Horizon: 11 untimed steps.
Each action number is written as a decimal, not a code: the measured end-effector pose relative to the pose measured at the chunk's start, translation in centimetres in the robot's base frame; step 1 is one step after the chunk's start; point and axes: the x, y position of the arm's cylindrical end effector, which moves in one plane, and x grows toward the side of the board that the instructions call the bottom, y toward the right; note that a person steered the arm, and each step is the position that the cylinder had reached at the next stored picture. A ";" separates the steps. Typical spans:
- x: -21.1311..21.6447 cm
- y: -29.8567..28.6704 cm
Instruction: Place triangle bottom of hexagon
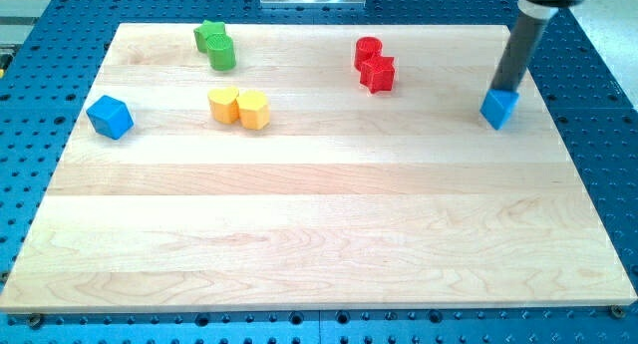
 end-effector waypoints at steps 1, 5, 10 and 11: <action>7.5 -10.8; 13.1 -6.8; 8.5 -26.3; 10.2 -31.9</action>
